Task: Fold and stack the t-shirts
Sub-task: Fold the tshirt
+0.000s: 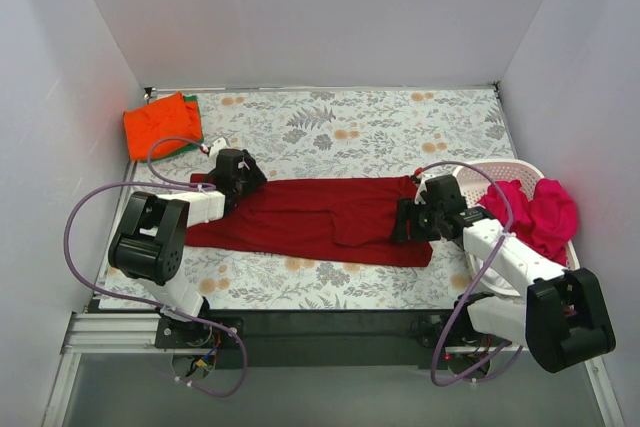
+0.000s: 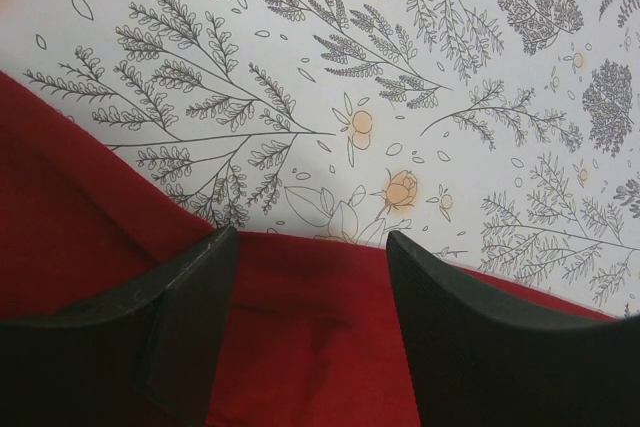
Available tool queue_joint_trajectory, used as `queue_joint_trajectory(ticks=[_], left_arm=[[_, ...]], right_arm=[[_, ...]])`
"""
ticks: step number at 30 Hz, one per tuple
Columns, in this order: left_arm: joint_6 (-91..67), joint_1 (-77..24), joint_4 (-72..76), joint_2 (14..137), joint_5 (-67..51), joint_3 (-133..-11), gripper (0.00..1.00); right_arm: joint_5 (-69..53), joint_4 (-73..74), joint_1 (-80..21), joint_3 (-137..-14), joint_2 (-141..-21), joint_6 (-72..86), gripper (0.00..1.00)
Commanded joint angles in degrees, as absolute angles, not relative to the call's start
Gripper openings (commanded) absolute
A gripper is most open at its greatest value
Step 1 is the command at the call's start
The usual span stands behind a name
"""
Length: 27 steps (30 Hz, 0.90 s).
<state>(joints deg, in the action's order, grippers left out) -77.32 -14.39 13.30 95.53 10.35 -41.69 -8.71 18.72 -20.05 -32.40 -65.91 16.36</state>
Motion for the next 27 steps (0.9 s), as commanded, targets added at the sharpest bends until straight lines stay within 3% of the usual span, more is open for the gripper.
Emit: queue_joint_trajectory(ticks=[1,22,27], left_arm=[[-76.20,-14.50,10.55,93.43,12.13,-40.96,0.57],[-76.03,-14.50,9.84,96.15,12.04,-42.19,0.57],[-76.03,-14.50,9.84,96.50,11.78,-42.36,0.57]], right_arm=[[-13.09,13.45,-20.13,-31.12,-66.79,15.91,0.57],[-14.85,6.24,-20.48,-28.65,-69.70,10.99,0.44],[-15.12,5.97,-20.74,-28.65,-70.05,10.72,0.34]])
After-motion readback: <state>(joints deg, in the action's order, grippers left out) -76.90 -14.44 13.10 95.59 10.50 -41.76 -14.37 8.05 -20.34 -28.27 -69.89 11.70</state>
